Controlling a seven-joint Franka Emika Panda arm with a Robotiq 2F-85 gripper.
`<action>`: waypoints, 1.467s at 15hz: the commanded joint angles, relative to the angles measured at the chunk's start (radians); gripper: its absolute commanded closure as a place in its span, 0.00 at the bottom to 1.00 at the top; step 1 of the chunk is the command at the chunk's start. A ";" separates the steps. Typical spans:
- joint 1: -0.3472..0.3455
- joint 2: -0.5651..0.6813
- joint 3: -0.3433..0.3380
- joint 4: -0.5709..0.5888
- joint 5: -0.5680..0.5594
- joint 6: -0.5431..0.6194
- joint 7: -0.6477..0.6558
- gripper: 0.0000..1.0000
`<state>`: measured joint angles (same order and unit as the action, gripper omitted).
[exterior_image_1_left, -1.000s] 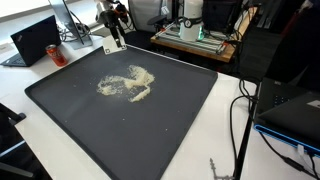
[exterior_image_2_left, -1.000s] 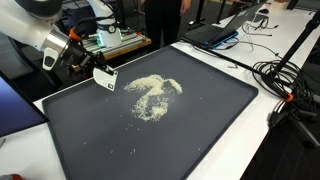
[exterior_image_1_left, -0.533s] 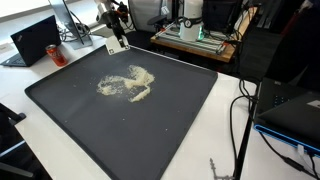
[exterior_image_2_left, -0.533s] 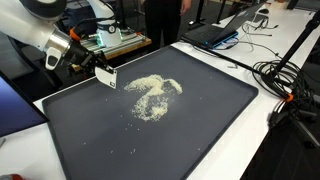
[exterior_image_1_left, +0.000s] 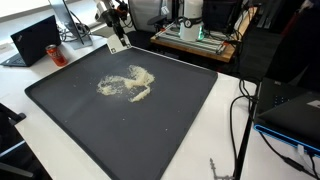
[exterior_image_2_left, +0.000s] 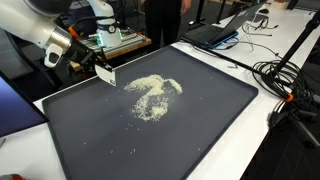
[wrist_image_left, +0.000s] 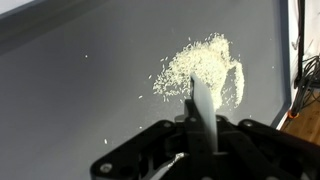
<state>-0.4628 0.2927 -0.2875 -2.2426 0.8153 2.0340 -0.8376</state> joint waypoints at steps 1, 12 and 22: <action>0.027 -0.046 -0.013 -0.022 -0.042 0.043 0.045 0.99; 0.137 -0.249 0.022 -0.096 -0.202 0.279 0.113 0.99; 0.280 -0.400 0.111 -0.096 -0.528 0.372 0.207 0.99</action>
<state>-0.2069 -0.0421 -0.1888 -2.3095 0.3764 2.4014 -0.6660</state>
